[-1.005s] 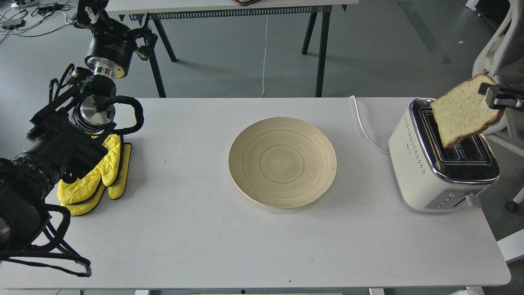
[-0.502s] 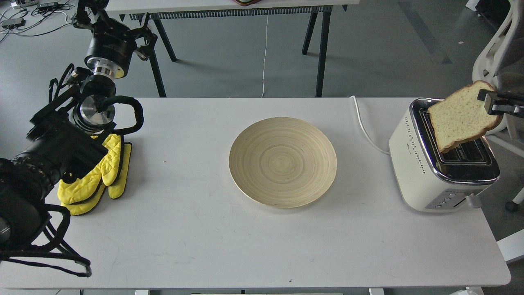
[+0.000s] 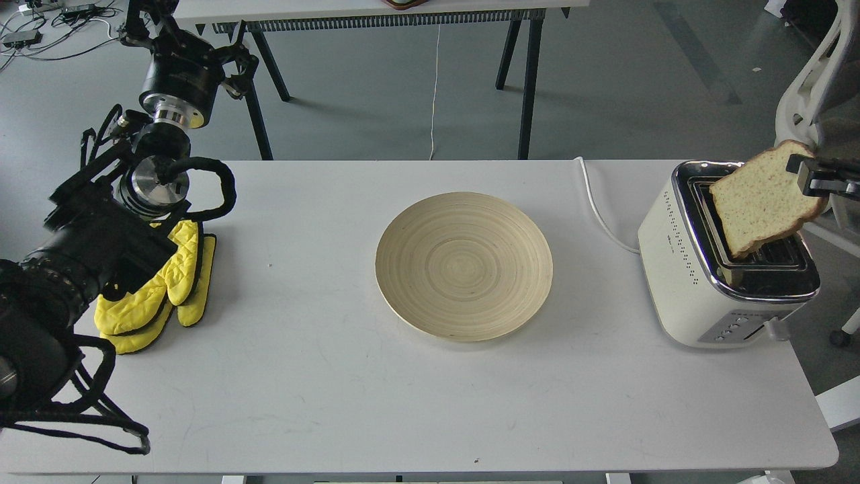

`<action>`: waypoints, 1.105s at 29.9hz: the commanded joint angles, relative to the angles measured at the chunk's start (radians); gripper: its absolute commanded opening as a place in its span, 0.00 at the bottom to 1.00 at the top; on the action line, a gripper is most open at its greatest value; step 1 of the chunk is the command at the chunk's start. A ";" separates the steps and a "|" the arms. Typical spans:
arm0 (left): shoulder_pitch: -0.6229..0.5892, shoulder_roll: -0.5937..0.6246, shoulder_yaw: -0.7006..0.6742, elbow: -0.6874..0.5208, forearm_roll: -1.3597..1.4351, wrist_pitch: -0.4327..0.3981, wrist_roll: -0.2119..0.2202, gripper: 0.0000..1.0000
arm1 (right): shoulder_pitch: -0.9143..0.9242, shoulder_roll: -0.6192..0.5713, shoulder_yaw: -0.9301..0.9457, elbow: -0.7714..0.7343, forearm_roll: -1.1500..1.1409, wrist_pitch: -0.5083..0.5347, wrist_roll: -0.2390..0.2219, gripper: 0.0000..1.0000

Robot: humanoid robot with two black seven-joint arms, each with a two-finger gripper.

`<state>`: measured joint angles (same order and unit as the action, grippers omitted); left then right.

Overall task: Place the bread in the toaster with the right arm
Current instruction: 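Lower the bread slice into the toaster slot with the right gripper, then open the right gripper and withdraw it upward from the toaster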

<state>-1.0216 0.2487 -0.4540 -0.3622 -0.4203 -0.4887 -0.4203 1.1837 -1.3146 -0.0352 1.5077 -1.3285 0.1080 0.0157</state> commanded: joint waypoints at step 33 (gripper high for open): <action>0.000 0.000 0.000 0.000 0.000 0.000 0.000 1.00 | -0.099 0.274 0.480 -0.102 0.806 -0.041 0.013 1.00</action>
<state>-1.0216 0.2485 -0.4541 -0.3621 -0.4203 -0.4887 -0.4203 1.0857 -1.0966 0.3650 1.4457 -0.7340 0.0608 0.0288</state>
